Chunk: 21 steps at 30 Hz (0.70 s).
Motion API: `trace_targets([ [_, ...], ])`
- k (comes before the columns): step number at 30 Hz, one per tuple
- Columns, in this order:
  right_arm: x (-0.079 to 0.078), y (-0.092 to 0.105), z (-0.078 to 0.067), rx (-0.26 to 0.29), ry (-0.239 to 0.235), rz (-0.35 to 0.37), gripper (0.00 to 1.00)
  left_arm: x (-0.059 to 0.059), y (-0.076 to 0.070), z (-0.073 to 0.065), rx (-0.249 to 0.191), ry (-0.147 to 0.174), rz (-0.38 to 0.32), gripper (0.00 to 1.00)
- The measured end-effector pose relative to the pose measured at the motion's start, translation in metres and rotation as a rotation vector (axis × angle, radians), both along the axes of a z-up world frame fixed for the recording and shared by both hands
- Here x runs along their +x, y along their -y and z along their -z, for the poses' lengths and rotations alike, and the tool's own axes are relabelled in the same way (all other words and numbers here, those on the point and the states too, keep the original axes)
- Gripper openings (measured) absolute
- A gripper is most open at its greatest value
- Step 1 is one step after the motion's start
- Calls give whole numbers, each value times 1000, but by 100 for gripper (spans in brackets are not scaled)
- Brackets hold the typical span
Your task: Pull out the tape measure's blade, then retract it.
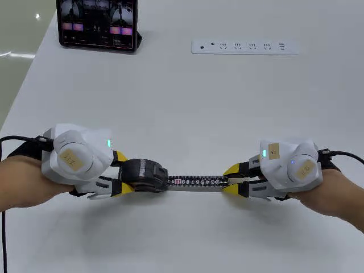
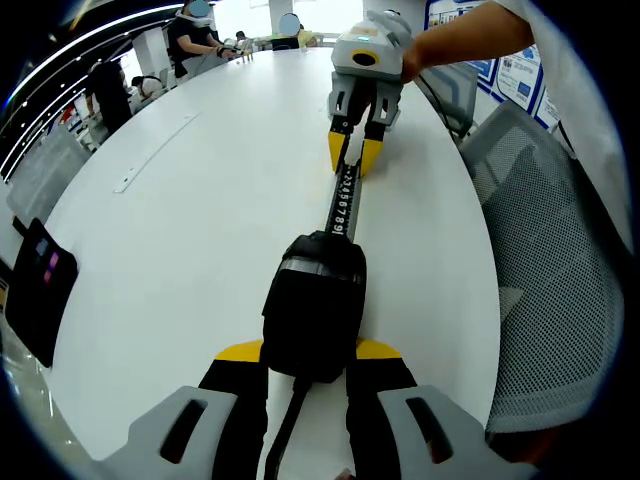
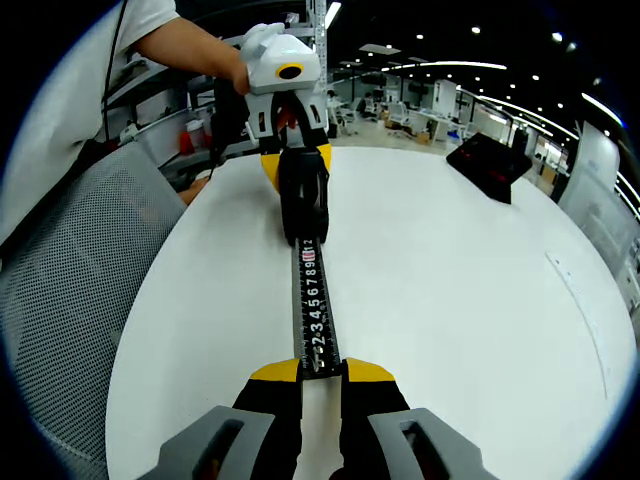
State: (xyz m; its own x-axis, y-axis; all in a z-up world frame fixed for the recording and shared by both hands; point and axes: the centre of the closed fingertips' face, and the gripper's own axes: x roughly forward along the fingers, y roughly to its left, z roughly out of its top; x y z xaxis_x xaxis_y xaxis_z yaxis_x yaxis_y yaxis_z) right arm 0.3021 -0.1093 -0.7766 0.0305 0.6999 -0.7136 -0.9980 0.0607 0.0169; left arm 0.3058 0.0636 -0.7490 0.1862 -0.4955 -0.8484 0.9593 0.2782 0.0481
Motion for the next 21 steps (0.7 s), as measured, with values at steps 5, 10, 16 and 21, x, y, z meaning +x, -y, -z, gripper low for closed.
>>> trace_targets([
  [5,-1,8,1,-10,-1,6,10,0,1,0,0,1,0,24],
  [10,0,15,0,-20,4,9,10,0,1,-1,1,1,-1,24],
  [16,0,21,-1,-26,7,11,10,0,1,-1,4,3,-1,24],
  [21,-1,27,0,-33,6,9,10,-1,1,-1,11,3,4,24],
])
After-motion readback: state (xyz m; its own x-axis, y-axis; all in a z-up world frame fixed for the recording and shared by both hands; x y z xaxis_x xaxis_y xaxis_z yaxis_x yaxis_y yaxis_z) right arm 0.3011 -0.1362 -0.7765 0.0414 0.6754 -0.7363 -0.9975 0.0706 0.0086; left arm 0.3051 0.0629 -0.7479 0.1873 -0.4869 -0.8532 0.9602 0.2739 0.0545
